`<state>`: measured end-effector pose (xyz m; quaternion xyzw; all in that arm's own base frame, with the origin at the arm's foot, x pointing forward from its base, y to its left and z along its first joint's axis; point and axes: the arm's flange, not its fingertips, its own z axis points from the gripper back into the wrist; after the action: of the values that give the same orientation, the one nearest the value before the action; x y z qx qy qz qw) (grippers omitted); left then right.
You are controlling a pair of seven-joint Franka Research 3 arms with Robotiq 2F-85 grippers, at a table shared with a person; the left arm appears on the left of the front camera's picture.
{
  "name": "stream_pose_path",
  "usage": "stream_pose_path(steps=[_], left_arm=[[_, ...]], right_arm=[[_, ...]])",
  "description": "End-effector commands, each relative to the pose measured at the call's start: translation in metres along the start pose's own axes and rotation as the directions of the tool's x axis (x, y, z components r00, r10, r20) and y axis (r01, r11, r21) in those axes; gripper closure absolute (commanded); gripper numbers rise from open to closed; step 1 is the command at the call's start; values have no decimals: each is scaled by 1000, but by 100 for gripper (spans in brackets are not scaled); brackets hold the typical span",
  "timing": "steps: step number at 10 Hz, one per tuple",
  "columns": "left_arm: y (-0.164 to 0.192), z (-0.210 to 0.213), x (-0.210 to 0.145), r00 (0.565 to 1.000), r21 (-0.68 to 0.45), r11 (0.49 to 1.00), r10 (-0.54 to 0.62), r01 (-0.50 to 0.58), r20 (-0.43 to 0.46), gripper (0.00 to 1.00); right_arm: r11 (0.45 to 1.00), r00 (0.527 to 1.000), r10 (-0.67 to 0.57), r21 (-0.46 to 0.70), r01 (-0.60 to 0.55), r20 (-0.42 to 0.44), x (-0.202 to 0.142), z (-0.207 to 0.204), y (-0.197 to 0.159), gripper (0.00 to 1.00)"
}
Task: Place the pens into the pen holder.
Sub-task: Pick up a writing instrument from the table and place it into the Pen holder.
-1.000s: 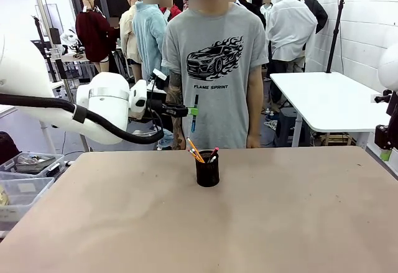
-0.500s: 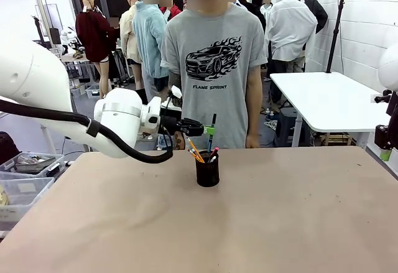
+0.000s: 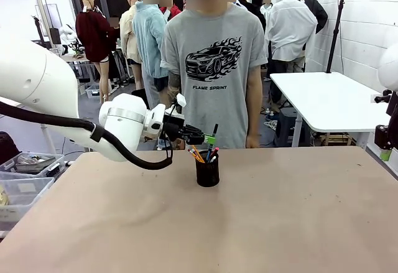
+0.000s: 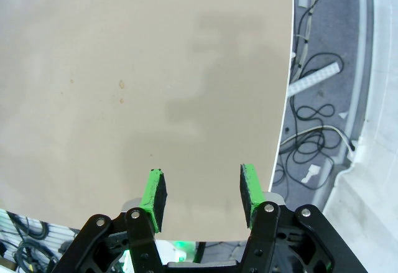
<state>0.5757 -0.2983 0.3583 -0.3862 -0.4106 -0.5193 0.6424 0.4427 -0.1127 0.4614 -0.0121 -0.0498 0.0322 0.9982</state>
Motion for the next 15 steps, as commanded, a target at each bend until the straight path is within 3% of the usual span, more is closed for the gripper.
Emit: stream_pose_path(steps=[1,5,6,7,8,9,10,12,13,14,15], left_arm=[[6,0,3,999,30,999,15,-14,-38,90],[2,6,10,997,6,1000,14,-13,-79,11],[2,13,14,991,50,994,102,-97,-92,0],[0,29,22,984,83,985,158,-151,-83,0],[-5,49,33,984,104,984,156,-146,-89,0],[-14,74,49,980,203,972,145,-116,-135,0],[-20,99,61,961,261,958,176,-117,-215,0],[-26,159,74,876,484,865,330,-131,-352,0],[-33,192,76,815,592,790,443,-157,-375,0],[-41,221,71,709,675,712,577,-192,-406,0],[-52,253,62,561,761,608,720,-227,-408,0]], right_arm=[[1000,1000,-1,5,1,1,0,0,0,39],[1000,1000,-1,5,1,1,0,0,0,39],[1000,1000,-1,5,1,1,0,0,0,39],[1000,1000,-1,5,1,1,0,0,0,39],[1000,1000,-1,5,1,1,0,0,0,39],[1000,1000,-1,5,1,1,0,0,0,39],[1000,1000,-1,5,1,1,0,0,0,39],[1000,1000,-1,5,1,1,0,0,0,39],[1000,1000,-1,5,1,1,0,0,0,39],[1000,1000,-1,5,1,1,0,0,0,39],[1000,1000,-1,5,1,1,0,0,0,39]])
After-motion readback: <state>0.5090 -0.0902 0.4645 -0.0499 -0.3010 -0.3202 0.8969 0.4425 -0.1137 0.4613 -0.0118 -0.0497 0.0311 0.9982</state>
